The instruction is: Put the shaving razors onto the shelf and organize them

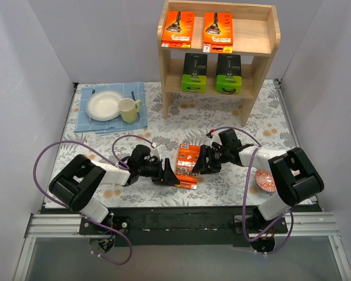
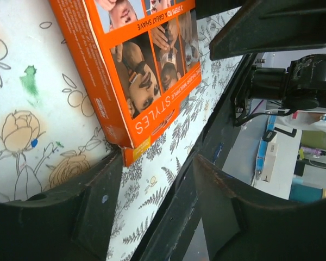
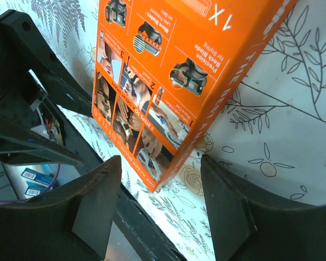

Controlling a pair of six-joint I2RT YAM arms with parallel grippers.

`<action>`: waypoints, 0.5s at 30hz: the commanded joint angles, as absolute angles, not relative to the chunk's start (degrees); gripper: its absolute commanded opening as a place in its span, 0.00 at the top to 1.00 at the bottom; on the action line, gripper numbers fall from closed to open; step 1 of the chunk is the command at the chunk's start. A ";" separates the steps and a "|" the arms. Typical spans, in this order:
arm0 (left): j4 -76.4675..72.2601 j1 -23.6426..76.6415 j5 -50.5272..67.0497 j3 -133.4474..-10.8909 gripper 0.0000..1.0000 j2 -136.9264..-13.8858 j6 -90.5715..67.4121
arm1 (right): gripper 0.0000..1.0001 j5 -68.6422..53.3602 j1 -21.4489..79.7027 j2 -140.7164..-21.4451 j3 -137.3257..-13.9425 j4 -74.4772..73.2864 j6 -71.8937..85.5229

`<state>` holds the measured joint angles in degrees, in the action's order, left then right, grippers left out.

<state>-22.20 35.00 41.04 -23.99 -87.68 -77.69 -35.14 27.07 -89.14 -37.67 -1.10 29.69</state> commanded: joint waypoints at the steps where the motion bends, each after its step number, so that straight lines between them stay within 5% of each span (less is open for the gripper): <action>1: -25.66 35.95 39.46 -24.25 0.49 -91.84 -79.45 | 0.32 -35.24 26.90 -89.56 -36.39 -0.62 30.50; 5: -28.20 37.26 39.38 -25.75 0.67 -94.13 -81.12 | 0.32 -35.33 26.90 -90.17 -36.04 -0.61 31.29; 15: -28.48 38.23 37.97 -27.77 0.94 -97.47 -85.69 | 0.31 -35.42 26.63 -89.56 -35.42 1.14 31.82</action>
